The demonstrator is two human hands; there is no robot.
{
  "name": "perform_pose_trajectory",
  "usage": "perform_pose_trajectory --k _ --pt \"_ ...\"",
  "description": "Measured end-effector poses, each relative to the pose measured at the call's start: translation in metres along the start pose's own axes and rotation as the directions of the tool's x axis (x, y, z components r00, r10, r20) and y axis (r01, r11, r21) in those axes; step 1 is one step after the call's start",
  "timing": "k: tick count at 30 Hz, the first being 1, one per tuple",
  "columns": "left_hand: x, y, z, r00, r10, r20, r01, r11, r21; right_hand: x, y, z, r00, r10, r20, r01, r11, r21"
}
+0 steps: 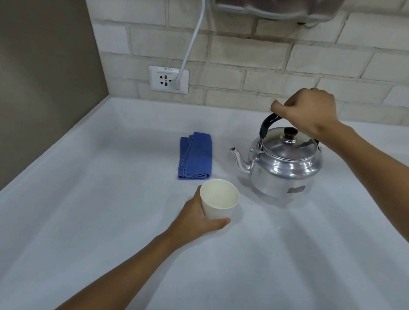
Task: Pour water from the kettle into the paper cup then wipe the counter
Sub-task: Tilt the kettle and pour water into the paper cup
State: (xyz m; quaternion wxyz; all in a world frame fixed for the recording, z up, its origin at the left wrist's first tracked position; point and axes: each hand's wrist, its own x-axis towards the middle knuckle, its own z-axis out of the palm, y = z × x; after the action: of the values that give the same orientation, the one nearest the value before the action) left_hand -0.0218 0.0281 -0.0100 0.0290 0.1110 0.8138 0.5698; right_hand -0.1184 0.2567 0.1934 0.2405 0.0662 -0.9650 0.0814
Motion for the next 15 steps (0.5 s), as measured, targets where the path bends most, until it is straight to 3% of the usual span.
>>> perform_pose_trajectory --k 7,15 --pt "0.001 0.0 -0.001 1.0 0.004 0.001 -0.004 1.0 -0.002 -0.023 -0.011 -0.019 0.984 -0.173 -0.049 0.169 0.982 -0.081" --pt "0.001 -0.001 0.0 1.0 0.003 0.001 -0.003 1.0 0.011 -0.037 -0.025 -0.035 0.963 -0.263 -0.061 0.252 0.956 -0.149"
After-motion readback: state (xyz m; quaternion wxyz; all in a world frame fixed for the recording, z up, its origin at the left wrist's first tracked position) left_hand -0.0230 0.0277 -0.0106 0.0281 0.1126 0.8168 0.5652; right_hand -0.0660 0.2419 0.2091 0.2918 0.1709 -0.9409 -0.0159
